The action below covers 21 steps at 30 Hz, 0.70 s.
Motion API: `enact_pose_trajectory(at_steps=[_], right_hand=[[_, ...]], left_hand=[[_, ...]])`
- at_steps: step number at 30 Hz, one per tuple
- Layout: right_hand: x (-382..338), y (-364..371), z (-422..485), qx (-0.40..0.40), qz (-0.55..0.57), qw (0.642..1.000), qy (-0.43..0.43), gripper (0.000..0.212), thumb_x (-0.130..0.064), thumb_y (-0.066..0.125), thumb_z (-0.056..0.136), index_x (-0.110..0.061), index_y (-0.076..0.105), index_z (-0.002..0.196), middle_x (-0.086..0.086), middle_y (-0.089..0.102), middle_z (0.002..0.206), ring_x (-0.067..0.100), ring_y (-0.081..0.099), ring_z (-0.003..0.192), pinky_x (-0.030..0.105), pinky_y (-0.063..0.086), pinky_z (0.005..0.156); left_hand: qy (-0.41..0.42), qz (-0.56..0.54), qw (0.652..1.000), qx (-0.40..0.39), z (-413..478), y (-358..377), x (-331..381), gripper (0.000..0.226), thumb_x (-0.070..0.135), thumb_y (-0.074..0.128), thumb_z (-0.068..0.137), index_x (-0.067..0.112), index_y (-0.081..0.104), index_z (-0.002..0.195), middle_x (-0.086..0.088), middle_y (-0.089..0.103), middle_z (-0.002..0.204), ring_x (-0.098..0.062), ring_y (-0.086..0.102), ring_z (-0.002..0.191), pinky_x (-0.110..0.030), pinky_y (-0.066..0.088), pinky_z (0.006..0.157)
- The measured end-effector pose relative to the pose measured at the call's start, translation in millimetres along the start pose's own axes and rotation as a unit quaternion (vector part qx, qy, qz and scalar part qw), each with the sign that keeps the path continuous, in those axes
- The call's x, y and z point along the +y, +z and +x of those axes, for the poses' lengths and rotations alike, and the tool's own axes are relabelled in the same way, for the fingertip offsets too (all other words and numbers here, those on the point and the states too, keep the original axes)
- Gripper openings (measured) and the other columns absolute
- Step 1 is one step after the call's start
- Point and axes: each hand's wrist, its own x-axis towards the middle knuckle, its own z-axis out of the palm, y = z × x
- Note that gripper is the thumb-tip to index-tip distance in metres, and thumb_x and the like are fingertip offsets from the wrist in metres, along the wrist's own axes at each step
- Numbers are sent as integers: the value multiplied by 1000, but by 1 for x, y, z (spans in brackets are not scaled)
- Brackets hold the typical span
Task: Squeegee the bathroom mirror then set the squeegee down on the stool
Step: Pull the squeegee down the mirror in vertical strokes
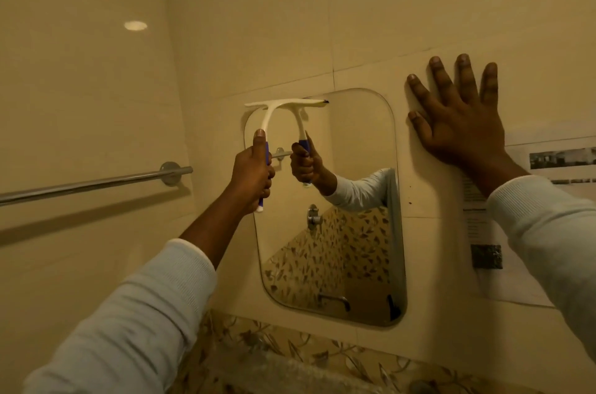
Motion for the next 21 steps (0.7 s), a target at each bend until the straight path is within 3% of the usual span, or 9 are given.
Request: enact_pose_trajectory(at_steps=[21], right_hand=[[-1,1,0,7,-6,1000,2,72,-63,20,108,-33,8,172,8,1,180,42,-2,164,73,4,126]], left_hand=[[12,0,1000,-16,24,5,-40,64,82,38,88,19,48,83,4,41,53,-11,30,41,-23,28,39]])
